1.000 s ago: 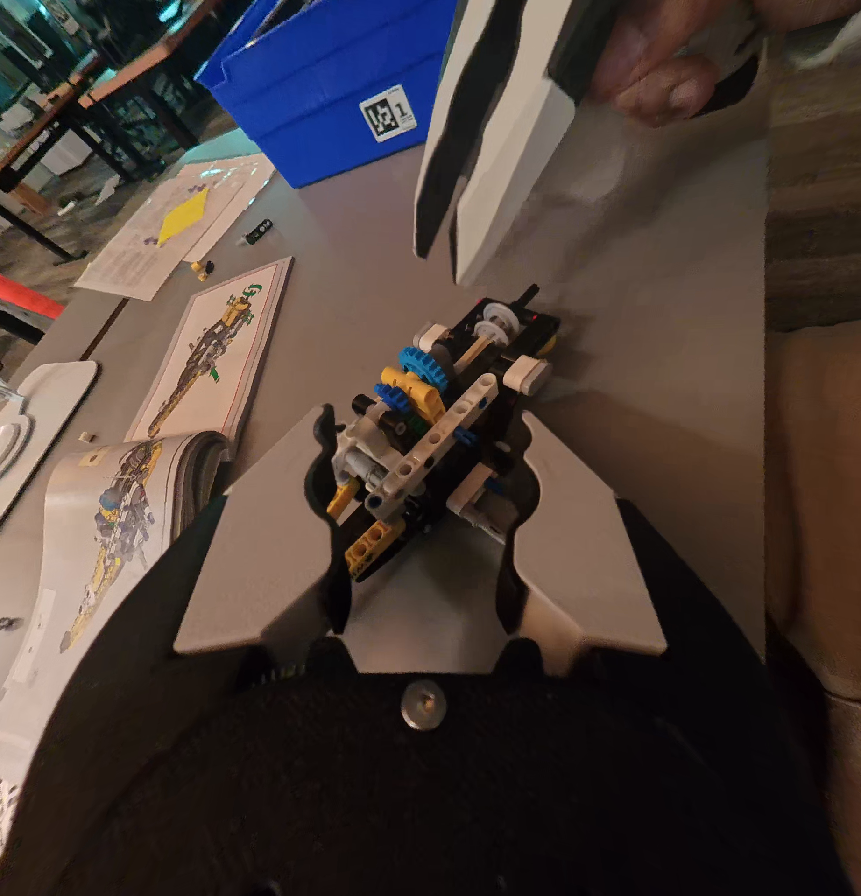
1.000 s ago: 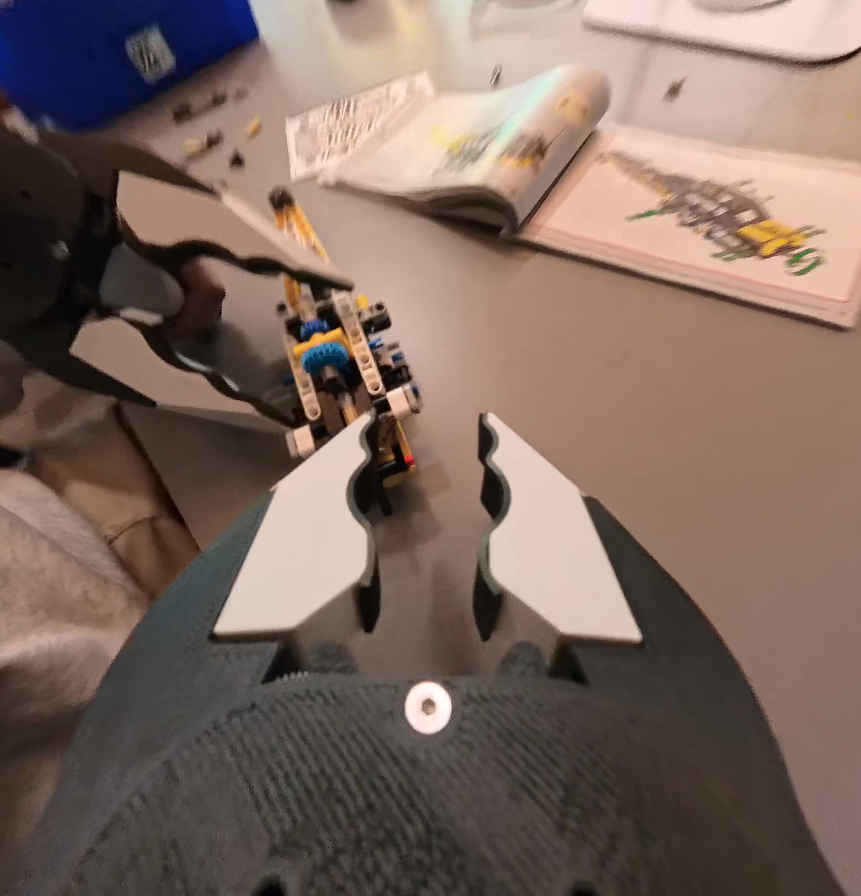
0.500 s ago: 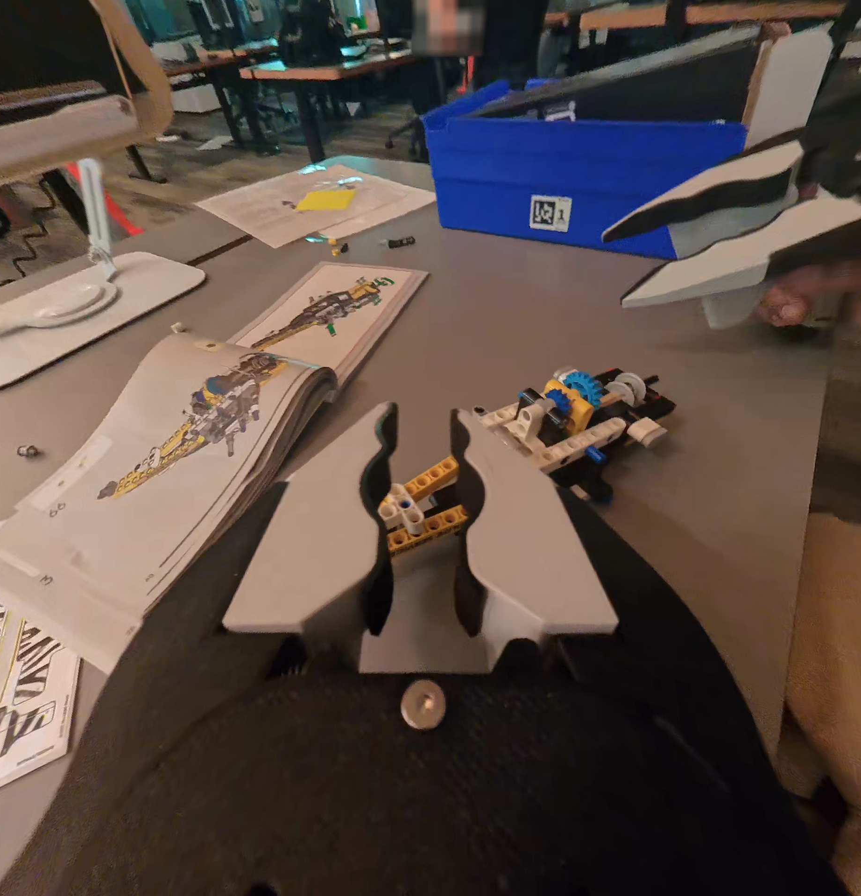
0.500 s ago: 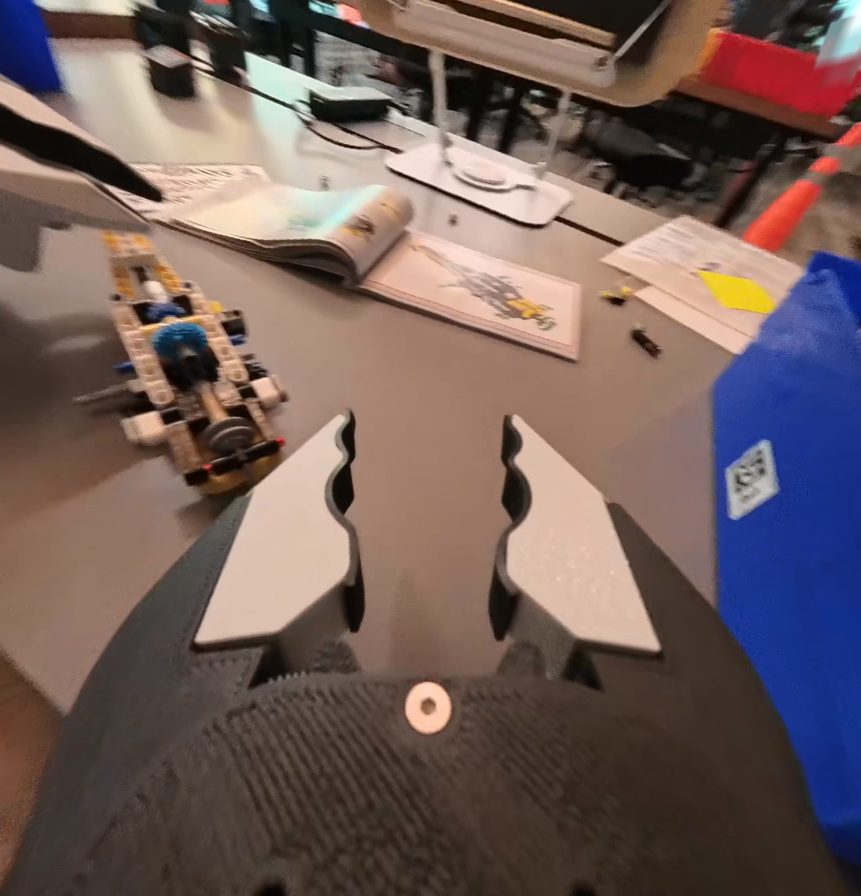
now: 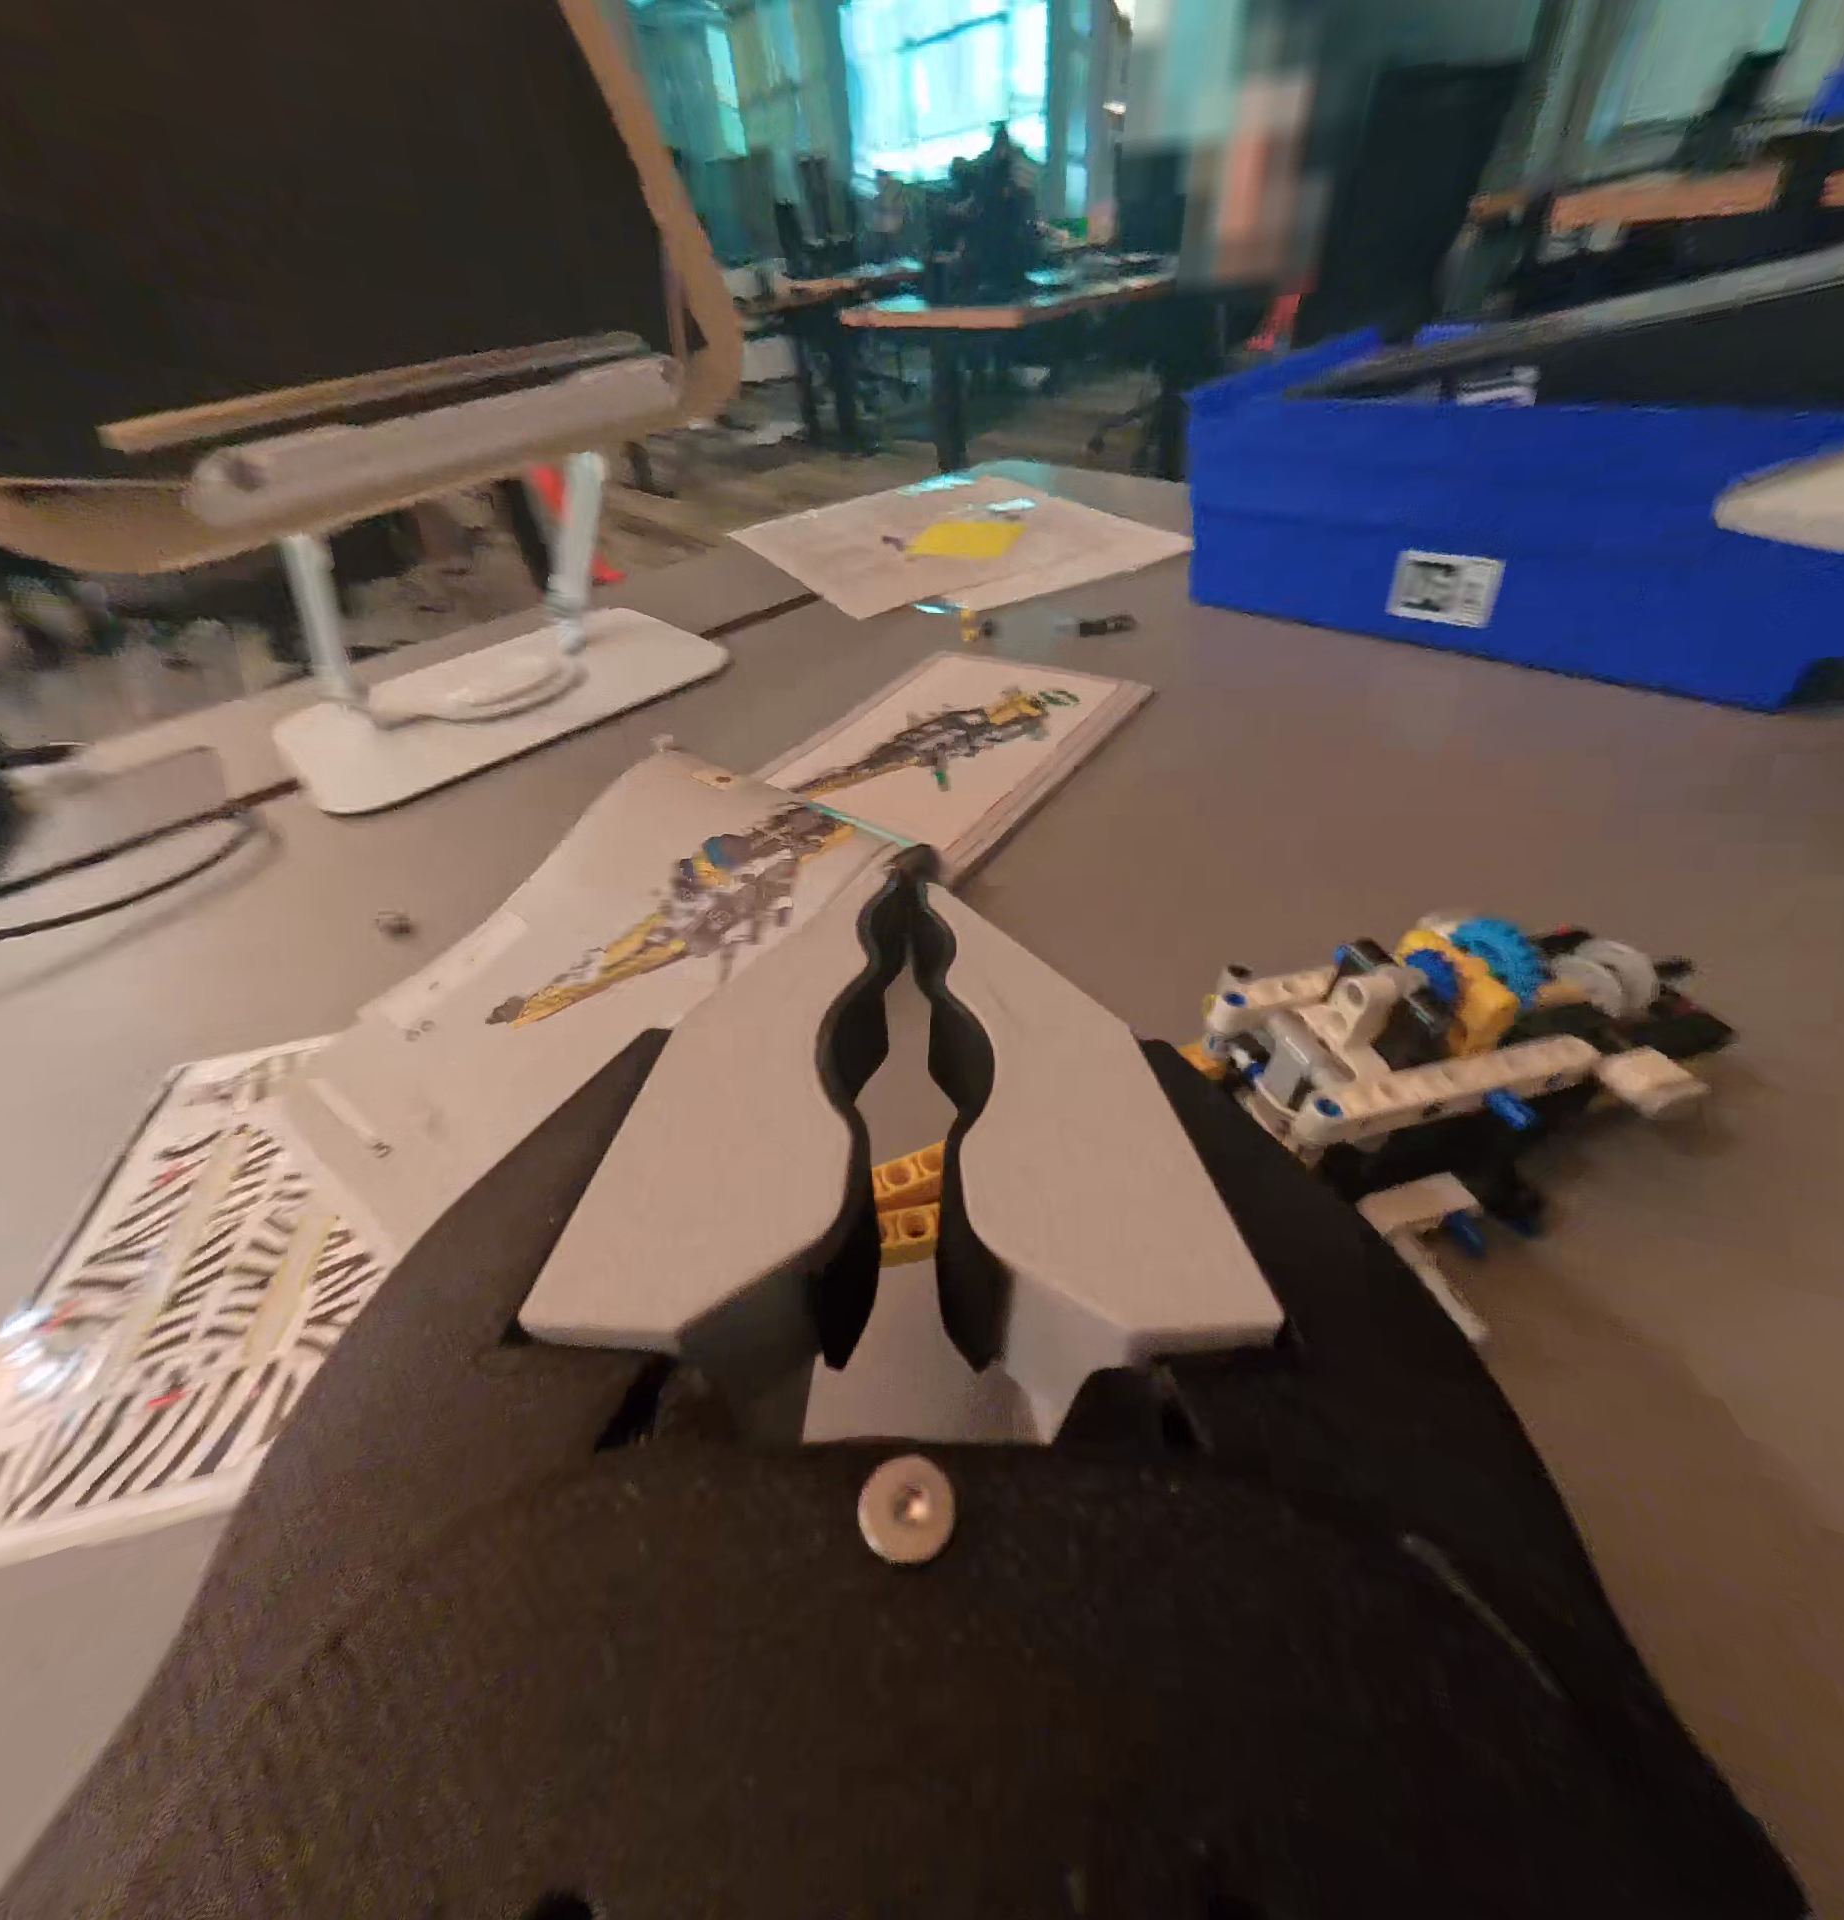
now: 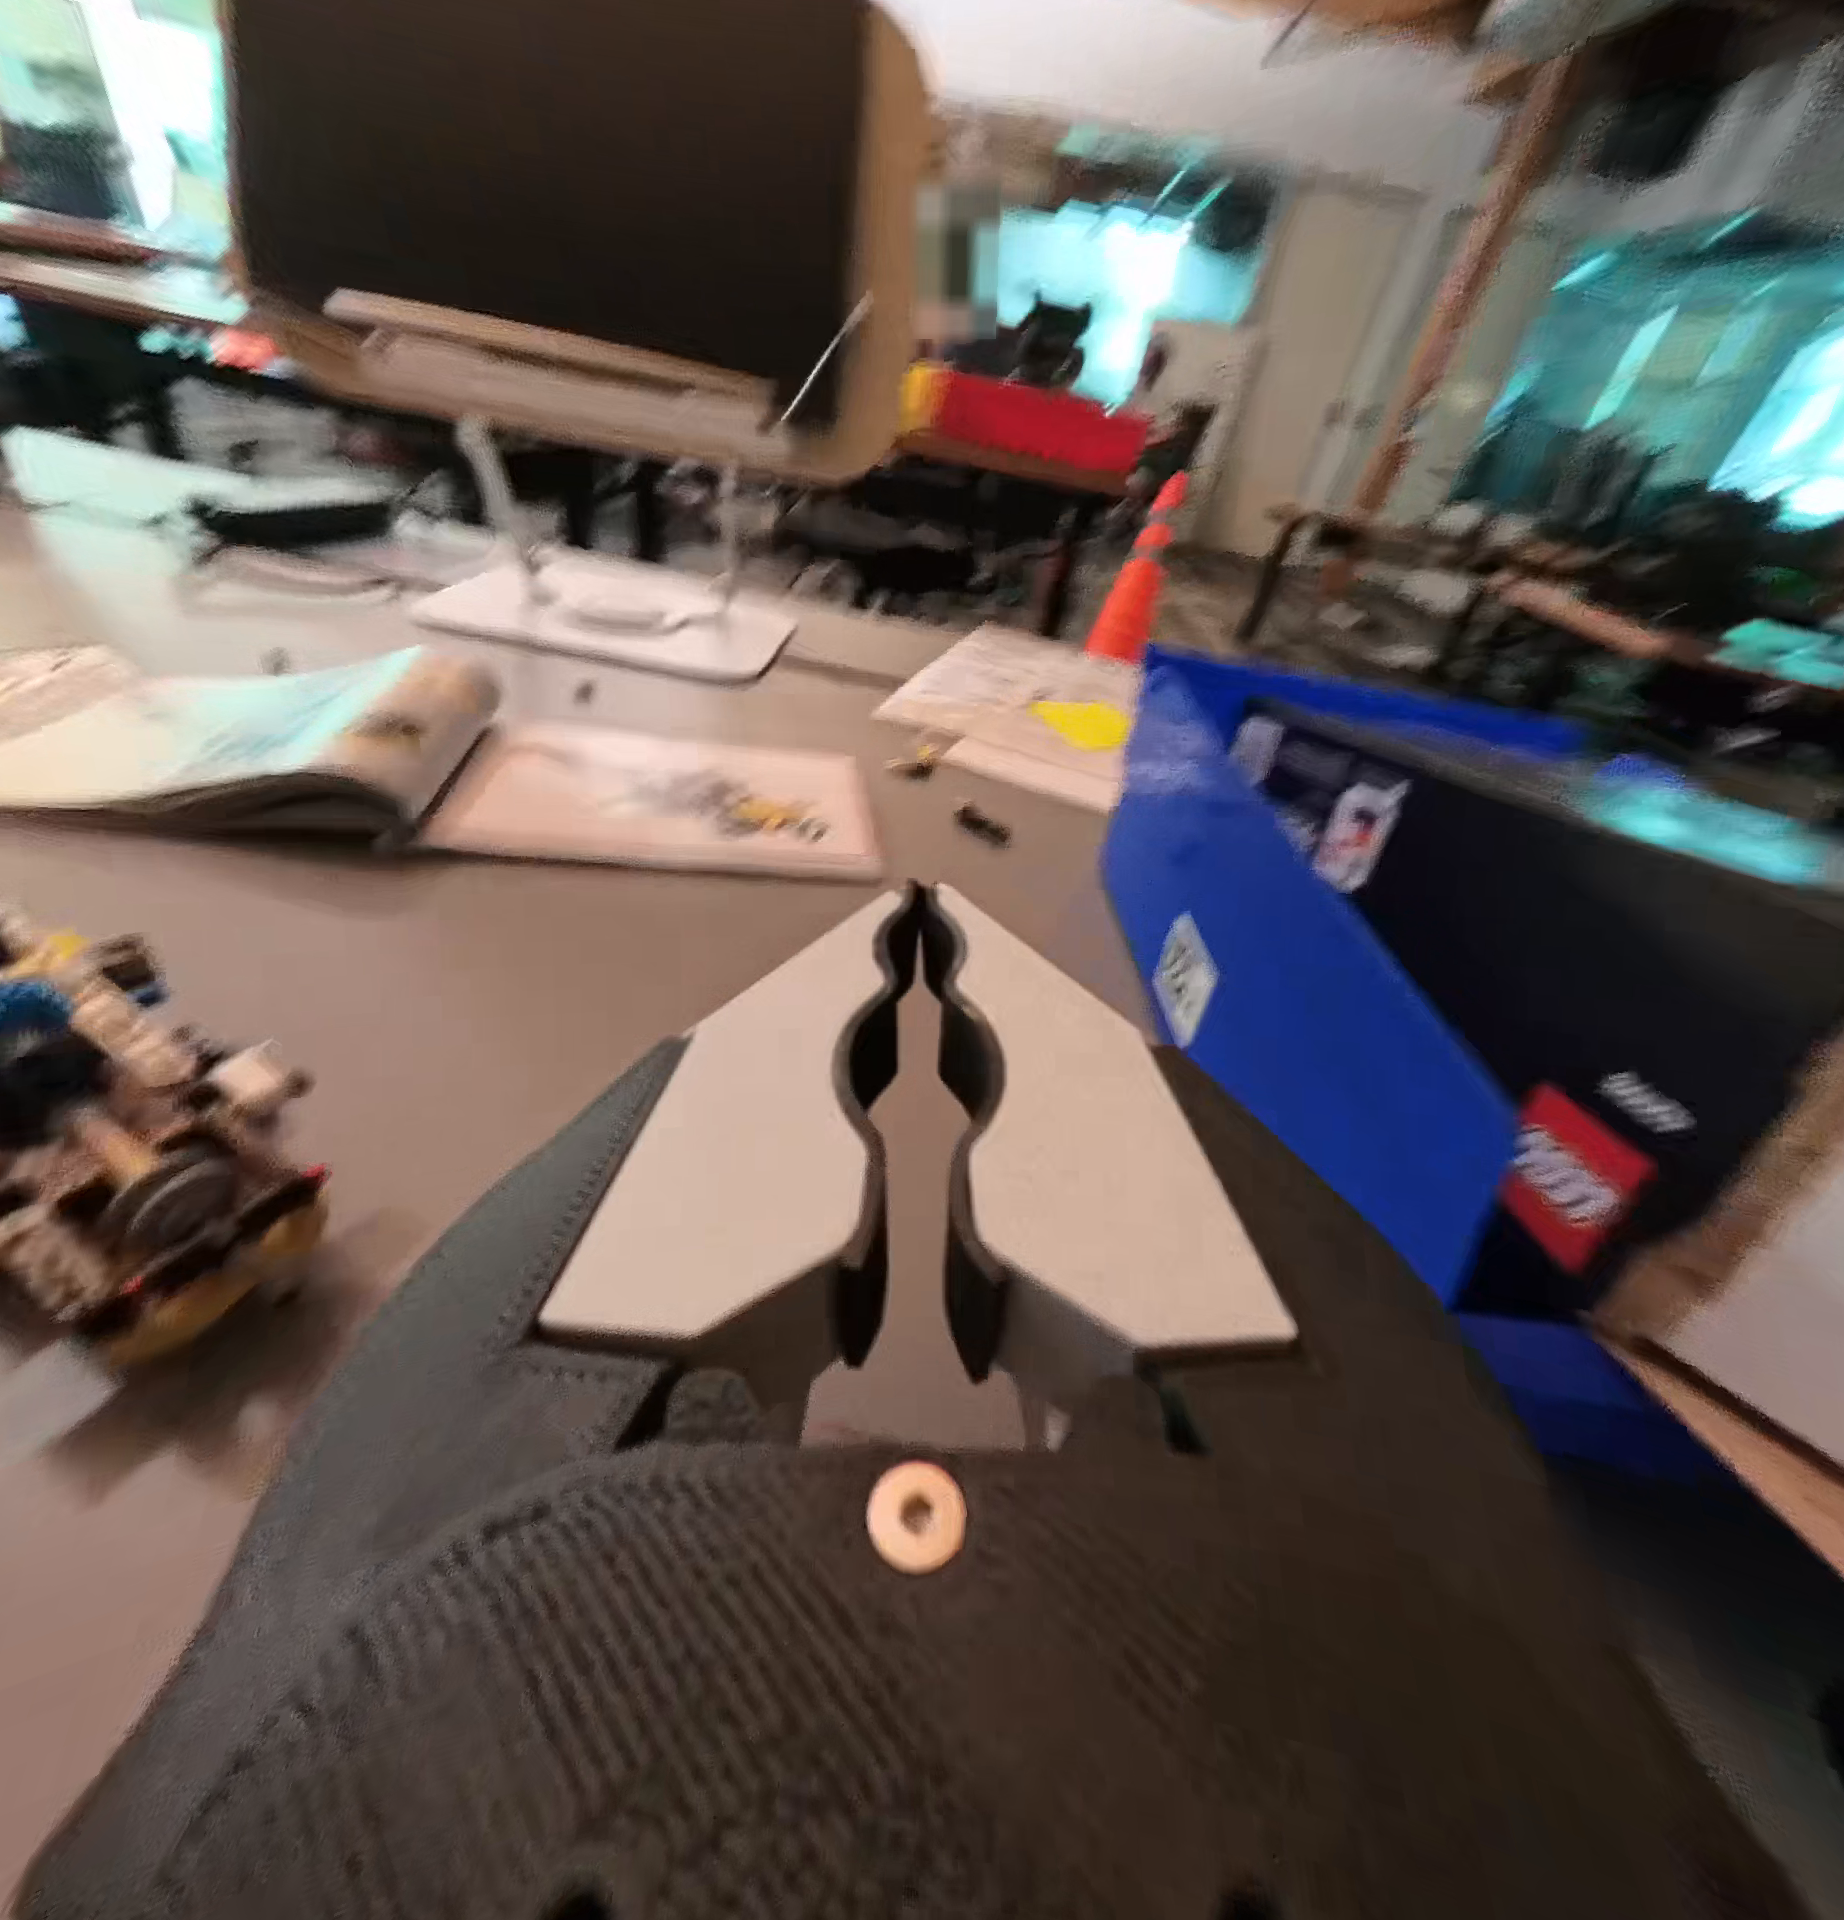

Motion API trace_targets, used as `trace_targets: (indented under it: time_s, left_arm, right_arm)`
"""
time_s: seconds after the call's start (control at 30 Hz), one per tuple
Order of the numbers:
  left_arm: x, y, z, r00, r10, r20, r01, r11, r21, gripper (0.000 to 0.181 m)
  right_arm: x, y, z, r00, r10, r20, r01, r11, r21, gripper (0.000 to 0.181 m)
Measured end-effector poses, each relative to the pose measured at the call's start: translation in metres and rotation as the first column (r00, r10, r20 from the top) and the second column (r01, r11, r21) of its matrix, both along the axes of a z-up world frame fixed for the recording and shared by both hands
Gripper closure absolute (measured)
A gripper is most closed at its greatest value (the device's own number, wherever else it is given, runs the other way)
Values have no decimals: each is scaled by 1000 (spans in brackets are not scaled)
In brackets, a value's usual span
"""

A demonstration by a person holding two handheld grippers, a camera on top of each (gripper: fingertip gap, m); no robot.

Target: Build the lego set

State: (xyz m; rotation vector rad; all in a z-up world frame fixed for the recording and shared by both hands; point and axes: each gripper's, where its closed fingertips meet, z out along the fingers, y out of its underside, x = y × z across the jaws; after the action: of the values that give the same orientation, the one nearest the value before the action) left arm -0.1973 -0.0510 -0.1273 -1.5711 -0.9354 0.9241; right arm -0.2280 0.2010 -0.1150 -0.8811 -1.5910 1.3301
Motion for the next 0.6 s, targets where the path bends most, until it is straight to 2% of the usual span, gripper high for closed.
trace_targets:
  time_s: [0.03,0.1,0.17,0.2,0.27,0.3,0.33,0.37,0.47,0.5,0.53,0.6]
  left_arm:
    - [2,6,-5,997,-60,56,61,998,-10,181]
    - [6,15,-9,985,-108,134,108,994,5,181]
    - [14,27,-6,969,-187,160,167,977,134,181]
    - [15,28,-4,966,-209,154,177,964,199,181]
    - [9,13,-8,969,-150,197,95,960,265,181]
    - [9,12,-14,959,-171,224,116,964,239,181]
    - [9,11,-19,949,-184,254,131,968,214,181]
    - [8,9,-22,945,-184,270,130,970,205,181]
    - [4,2,-23,954,-134,267,80,975,207,181]
    - [2,0,-26,957,-104,270,59,984,169,181]
    - [2,0,-27,962,-85,259,55,991,121,181]
    - [-3,-9,-24,981,15,194,-24,999,42,181]
  right_arm:
    - [1,4,11,998,-39,-53,39,999,-8,181]
    - [9,3,31,987,-56,-153,53,998,-21,181]
    - [16,0,40,980,-46,-192,37,998,-54,181]
    - [16,3,41,977,-73,-199,62,996,-61,181]
    - [13,3,33,973,-90,-215,93,996,2,181]
    - [12,-3,21,980,-55,-194,71,994,78,173]
    - [9,-9,6,988,-26,-155,49,988,145,155]
    - [7,-16,-5,994,7,-114,15,982,190,151]
    - [18,-39,-12,986,151,-71,-134,969,208,117]
    - [23,-41,-8,980,177,-91,-158,969,189,120]
    - [25,-37,-3,980,161,-114,-142,977,157,134]
    - [23,-27,2,985,133,-114,-124,989,82,167]
